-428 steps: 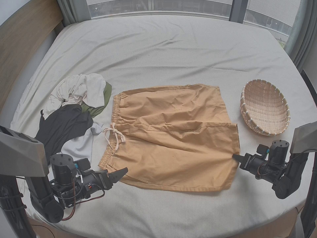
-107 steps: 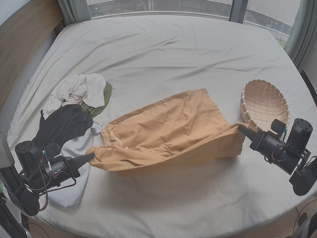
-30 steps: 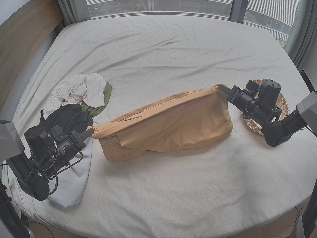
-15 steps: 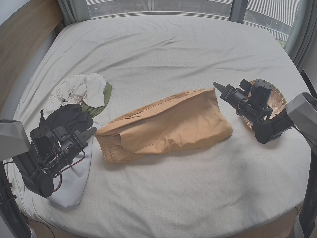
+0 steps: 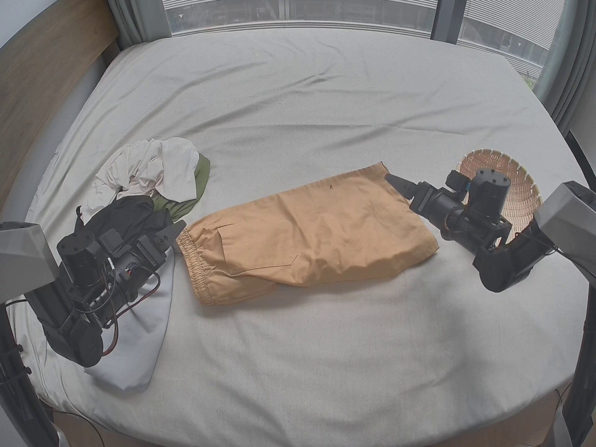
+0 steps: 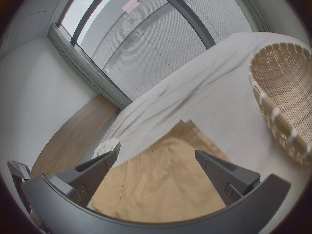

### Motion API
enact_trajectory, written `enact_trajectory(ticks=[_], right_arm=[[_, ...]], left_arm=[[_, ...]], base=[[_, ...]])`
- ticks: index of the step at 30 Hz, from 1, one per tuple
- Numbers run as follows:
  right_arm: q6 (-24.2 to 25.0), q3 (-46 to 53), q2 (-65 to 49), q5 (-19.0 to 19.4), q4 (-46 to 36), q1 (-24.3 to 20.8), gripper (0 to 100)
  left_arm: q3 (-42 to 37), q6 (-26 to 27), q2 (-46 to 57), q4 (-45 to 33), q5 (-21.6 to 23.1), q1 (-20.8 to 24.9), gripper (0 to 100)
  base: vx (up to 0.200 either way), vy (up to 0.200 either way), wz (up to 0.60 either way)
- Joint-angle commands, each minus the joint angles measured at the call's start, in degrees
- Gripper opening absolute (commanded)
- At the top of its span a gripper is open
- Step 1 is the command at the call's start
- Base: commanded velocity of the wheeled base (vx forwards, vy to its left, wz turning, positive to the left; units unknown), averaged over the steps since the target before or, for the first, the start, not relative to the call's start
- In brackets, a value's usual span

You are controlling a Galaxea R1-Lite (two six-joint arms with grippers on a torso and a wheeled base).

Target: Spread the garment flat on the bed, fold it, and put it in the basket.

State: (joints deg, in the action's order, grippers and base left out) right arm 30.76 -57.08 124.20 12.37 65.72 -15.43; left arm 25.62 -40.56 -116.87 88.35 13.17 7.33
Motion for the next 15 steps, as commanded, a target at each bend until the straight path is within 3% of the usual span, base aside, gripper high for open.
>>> enact_trajectory(ticks=[1,8,15], right_arm=[[0.1,11.0,-5.0,-1.3,4.0,-2.2,100],[0.4,22.1,-5.4,-1.6,7.2,-2.0,100],[3.7,24.5,-1.7,-1.8,7.8,-1.2,100]], left_arm=[[-3.2,0.0,5.5,0.1,0.1,6.3,100],[-5.0,0.4,4.7,0.1,2.7,9.5,100],[-5.8,2.1,4.6,0.2,2.9,12.3,100]], base=[[0.000,0.000,0.00],[0.000,0.000,0.00],[0.000,0.000,0.00]])
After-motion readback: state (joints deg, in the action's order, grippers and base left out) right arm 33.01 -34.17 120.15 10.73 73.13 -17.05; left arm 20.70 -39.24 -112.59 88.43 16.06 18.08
